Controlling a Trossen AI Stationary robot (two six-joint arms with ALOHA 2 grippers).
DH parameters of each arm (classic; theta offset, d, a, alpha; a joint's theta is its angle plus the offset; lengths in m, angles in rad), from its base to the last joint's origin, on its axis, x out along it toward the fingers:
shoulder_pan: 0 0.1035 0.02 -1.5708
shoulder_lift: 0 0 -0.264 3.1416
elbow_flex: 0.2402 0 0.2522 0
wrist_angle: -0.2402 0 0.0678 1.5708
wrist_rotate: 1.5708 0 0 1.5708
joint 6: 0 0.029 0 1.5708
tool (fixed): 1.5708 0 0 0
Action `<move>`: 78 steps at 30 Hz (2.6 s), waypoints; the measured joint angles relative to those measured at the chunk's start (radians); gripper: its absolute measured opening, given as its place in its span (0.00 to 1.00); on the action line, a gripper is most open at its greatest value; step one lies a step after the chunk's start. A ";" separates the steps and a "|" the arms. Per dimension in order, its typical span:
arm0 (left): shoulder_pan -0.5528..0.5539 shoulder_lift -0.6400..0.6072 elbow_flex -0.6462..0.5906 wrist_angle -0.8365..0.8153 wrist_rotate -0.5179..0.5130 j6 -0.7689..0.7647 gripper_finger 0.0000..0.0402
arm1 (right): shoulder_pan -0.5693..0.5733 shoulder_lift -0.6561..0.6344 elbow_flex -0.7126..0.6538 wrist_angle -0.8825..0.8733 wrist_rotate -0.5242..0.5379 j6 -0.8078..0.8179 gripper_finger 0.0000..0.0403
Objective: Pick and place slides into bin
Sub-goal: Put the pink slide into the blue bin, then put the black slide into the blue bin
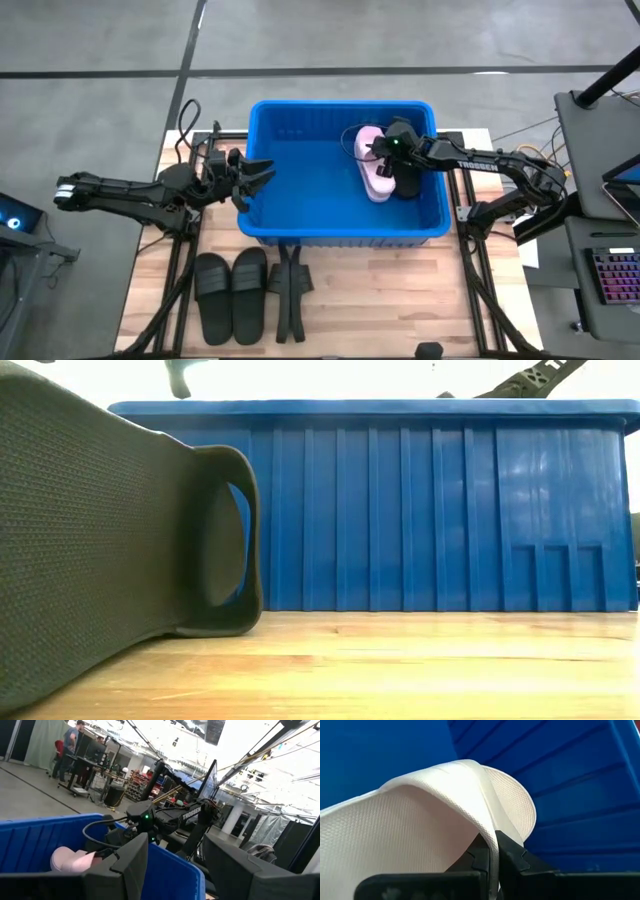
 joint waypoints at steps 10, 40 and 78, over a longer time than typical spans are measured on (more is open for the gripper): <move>0.000 0.000 0.000 0.000 0.000 0.000 0.44 | 0.006 0.004 -0.001 -0.012 0.020 0.105 0.02; 0.000 -0.002 0.000 -0.001 0.001 0.000 0.44 | 0.007 0.042 0.002 -0.066 0.027 -0.049 0.28; -0.001 -0.020 0.000 -0.002 0.028 0.000 0.44 | 0.008 0.039 0.438 -0.744 0.023 0.140 0.65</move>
